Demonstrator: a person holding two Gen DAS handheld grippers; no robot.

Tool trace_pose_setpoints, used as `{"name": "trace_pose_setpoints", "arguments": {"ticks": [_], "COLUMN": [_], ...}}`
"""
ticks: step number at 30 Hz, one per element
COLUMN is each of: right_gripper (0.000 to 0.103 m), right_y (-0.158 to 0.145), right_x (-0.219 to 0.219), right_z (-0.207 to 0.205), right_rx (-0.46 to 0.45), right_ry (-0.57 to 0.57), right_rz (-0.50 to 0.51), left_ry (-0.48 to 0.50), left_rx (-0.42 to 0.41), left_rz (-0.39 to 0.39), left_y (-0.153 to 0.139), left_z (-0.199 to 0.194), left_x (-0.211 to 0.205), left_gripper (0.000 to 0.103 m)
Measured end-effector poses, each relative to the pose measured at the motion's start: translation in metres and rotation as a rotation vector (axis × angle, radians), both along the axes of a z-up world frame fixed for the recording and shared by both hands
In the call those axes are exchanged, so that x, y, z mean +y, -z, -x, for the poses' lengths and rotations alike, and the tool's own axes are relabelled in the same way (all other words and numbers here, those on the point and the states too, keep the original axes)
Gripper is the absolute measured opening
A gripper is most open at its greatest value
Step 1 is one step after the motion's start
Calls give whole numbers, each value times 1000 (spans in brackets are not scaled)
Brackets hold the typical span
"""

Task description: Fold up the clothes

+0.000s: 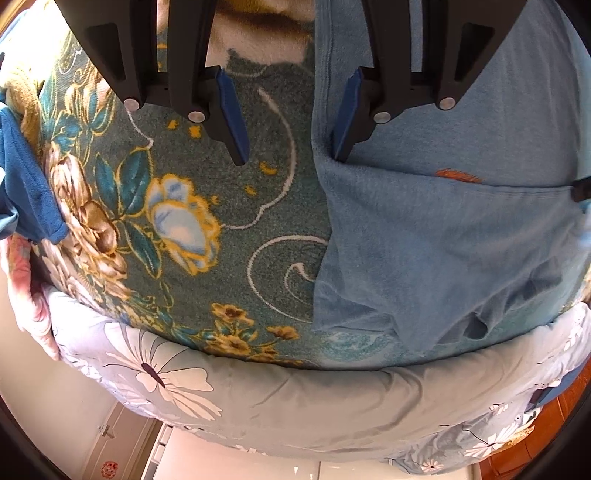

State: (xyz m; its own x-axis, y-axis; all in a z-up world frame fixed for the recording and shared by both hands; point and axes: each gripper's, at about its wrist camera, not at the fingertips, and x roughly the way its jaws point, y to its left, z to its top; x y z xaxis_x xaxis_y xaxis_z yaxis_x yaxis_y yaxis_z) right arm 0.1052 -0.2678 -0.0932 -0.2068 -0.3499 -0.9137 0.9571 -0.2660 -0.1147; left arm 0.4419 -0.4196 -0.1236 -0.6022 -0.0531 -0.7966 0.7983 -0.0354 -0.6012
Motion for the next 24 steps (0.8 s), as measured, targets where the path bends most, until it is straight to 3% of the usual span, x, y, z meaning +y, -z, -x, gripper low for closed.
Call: {"name": "trace_pose_setpoints", "arguments": {"ticks": [5,9,12,14,18,24], "right_gripper": [50,50,44,33,32,32], "right_y": [-31,-44,-35,-24,-10,12], "right_x": [16,-15,-61,-88,-119,-138], "right_z": [5,21,32,39,33,24], "right_rx": [-86,-104,-137,-173,-214,-191], "right_ry": [-17,-30,-42,-51,-109,-132], "right_rz": [15,70,72,51,10,-87], "left_ry": [67,58,35,31,26,17], "left_rx": [-15,-5,5,7,11,15], "left_rz": [57,55,38,34,23,3], "left_y": [-10,-10,-7,-6,-2,5], "left_z": [13,8,6,7,7,6], "left_x": [-4,-4,-2,-1,1,-1], "left_gripper": [3,3,3,3,3,3]}}
